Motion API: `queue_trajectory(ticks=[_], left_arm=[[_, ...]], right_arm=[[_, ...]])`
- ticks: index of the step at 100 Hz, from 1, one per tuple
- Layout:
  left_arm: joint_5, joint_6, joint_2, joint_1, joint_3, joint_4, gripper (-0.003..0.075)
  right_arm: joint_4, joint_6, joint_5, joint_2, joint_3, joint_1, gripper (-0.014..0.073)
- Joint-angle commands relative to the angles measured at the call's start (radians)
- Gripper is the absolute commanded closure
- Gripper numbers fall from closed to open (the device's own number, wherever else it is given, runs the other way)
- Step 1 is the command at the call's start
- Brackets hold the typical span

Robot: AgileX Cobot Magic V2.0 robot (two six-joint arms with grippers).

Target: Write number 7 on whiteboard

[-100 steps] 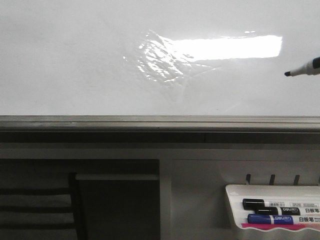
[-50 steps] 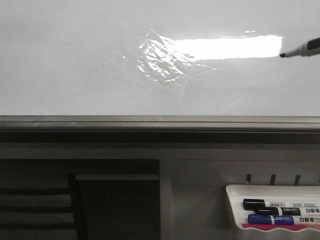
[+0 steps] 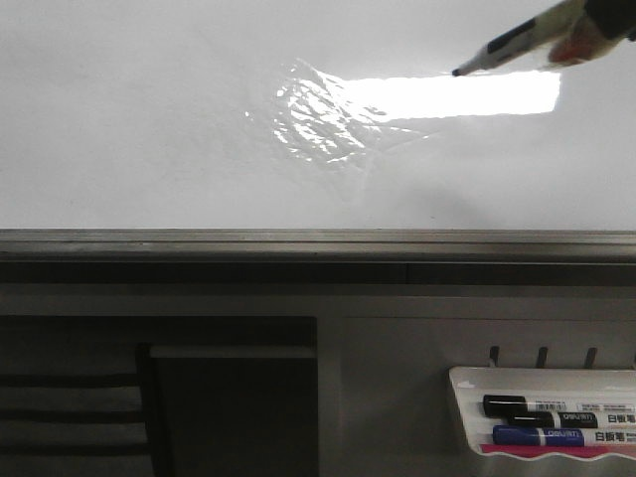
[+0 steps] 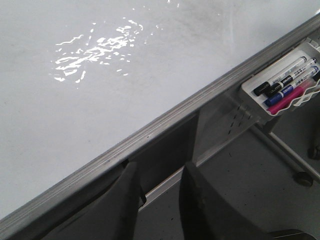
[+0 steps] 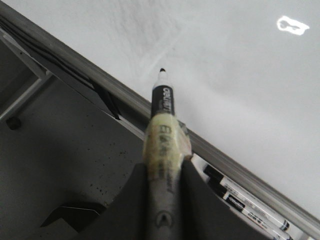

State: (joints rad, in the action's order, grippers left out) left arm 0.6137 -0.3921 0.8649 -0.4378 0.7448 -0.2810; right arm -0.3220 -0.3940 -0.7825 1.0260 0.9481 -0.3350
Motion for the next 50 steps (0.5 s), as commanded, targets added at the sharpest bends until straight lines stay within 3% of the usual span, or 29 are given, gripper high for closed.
queue_trajectory(ticks=[1, 25, 50], left_arm=[[-0.062, 0.01, -0.007, 0.003, 0.025, -0.025, 0.0555], [-0.064, 0.01, -0.007, 0.003, 0.025, -0.026, 0.0555], [-0.064, 0.01, -0.007, 0.003, 0.025, -0.029, 0.0555]], right_arm=[[-0.033, -0.001, 0.119, 0.026, 0.037, -0.03, 0.0639], [-0.053, -0.001, 0.294, 0.141, 0.037, -0.109, 0.0639], [-0.054, -0.001, 0.376, 0.24, 0.039, -0.109, 0.0639]])
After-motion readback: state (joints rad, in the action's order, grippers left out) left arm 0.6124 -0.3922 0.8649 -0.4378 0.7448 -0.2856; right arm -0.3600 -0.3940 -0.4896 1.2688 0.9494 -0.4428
